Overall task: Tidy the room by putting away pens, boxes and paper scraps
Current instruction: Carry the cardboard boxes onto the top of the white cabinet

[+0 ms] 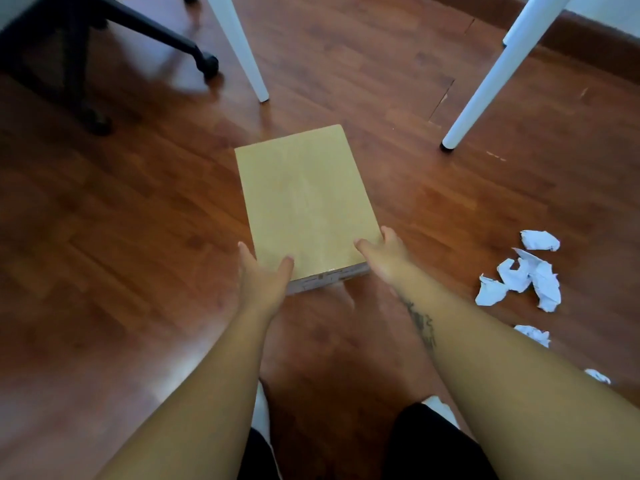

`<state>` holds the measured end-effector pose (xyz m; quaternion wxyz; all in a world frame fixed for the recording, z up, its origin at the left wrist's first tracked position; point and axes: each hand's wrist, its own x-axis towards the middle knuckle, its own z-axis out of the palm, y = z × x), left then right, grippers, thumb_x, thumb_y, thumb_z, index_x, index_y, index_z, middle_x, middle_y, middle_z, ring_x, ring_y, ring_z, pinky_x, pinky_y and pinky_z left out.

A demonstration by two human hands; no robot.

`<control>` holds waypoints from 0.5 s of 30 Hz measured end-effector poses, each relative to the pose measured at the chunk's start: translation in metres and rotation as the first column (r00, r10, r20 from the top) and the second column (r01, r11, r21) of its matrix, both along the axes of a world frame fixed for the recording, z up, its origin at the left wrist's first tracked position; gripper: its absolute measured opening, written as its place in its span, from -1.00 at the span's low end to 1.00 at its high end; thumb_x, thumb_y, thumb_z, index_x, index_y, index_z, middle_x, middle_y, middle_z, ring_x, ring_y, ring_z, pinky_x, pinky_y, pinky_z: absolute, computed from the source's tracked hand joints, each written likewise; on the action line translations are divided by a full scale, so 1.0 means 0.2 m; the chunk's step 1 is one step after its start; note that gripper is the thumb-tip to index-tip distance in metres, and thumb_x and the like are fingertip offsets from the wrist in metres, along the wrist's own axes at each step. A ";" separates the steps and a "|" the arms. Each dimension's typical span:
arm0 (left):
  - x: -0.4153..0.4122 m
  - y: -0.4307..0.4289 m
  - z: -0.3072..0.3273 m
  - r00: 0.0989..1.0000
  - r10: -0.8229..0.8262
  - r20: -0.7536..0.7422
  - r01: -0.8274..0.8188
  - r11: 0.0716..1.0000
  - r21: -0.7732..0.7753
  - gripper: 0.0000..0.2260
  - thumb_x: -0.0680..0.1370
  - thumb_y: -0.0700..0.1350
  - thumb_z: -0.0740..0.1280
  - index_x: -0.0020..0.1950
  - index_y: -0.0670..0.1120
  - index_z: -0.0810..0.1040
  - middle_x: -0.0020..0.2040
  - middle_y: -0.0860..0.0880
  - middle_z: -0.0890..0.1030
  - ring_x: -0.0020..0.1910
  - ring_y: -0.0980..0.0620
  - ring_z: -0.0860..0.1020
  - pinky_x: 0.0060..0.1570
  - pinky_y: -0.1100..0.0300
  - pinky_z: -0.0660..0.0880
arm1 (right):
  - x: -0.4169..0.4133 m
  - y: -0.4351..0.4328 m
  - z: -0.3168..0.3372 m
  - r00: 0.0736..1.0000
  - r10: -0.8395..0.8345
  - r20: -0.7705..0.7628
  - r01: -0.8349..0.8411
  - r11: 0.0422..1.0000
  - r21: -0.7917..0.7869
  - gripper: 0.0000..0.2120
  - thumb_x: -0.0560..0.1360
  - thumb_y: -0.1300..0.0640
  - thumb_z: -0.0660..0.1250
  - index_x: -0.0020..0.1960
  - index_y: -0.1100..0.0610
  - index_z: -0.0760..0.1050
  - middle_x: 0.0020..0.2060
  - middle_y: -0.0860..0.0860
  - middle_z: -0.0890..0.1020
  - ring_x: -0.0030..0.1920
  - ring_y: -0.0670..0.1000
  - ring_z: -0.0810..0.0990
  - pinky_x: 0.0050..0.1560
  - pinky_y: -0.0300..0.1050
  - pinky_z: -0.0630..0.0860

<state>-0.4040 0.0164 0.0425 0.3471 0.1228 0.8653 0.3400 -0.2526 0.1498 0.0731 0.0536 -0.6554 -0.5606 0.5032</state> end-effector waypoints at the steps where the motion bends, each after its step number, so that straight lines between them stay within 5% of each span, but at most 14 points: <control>1: 0.00 0.01 -0.03 0.996 0.048 0.071 -0.050 0.998 0.026 -0.17 0.51 0.12 0.41 0.61 -0.05 0.00 0.56 -0.04 0.24 0.53 -0.07 0.24 0.45 0.06 0.23 | -0.01 0.02 -0.04 0.999 -0.040 -0.035 0.039 0.999 -0.030 -0.51 0.51 0.05 0.36 0.39 0.16 0.37 0.23 0.08 0.52 0.18 0.10 0.52 0.04 -0.19 0.33; 3: -0.02 0.04 -0.12 0.975 0.137 0.173 -0.149 0.987 0.056 -0.47 0.52 0.06 0.42 0.42 0.01 0.31 0.31 0.07 0.52 0.36 -0.06 0.46 0.31 0.06 0.40 | -0.05 0.06 -0.12 0.984 -0.131 -0.120 0.117 0.986 -0.119 -0.54 0.52 0.10 0.37 0.38 0.15 0.36 0.13 0.04 0.56 0.04 0.04 0.53 0.01 -0.17 0.42; 5: -0.02 0.04 -0.16 0.946 0.205 0.251 -0.236 0.966 0.103 -0.65 0.50 0.06 0.44 0.22 0.06 0.43 0.10 0.16 0.59 0.17 0.00 0.57 0.23 -0.03 0.50 | -0.06 0.08 -0.17 0.959 -0.222 -0.174 0.190 0.964 -0.184 -0.54 0.52 0.13 0.38 0.38 0.13 0.36 0.08 0.03 0.58 -0.01 0.02 0.56 -0.02 -0.13 0.50; 10: -0.02 0.05 -0.20 0.839 0.291 0.460 -0.409 0.895 0.179 -0.62 0.48 -0.01 0.50 0.26 0.10 0.50 0.11 0.12 0.67 0.10 0.09 0.63 0.26 -0.11 0.49 | -0.07 0.07 -0.25 0.925 -0.309 -0.223 0.257 0.938 -0.234 -0.56 0.50 0.13 0.40 0.35 0.07 0.41 0.03 -0.01 0.63 0.05 0.08 0.66 0.13 0.14 0.60; 15: -0.01 0.08 -0.02 0.842 0.215 0.495 -0.348 0.917 0.194 -0.63 0.52 -0.07 0.46 0.31 0.09 0.52 0.11 0.14 0.68 0.11 0.08 0.63 0.22 -0.09 0.50 | 0.00 0.04 -0.08 0.917 -0.330 -0.224 0.289 0.937 -0.194 -0.61 0.51 0.15 0.38 0.31 0.03 0.43 0.04 -0.01 0.62 0.06 0.04 0.62 0.16 0.03 0.57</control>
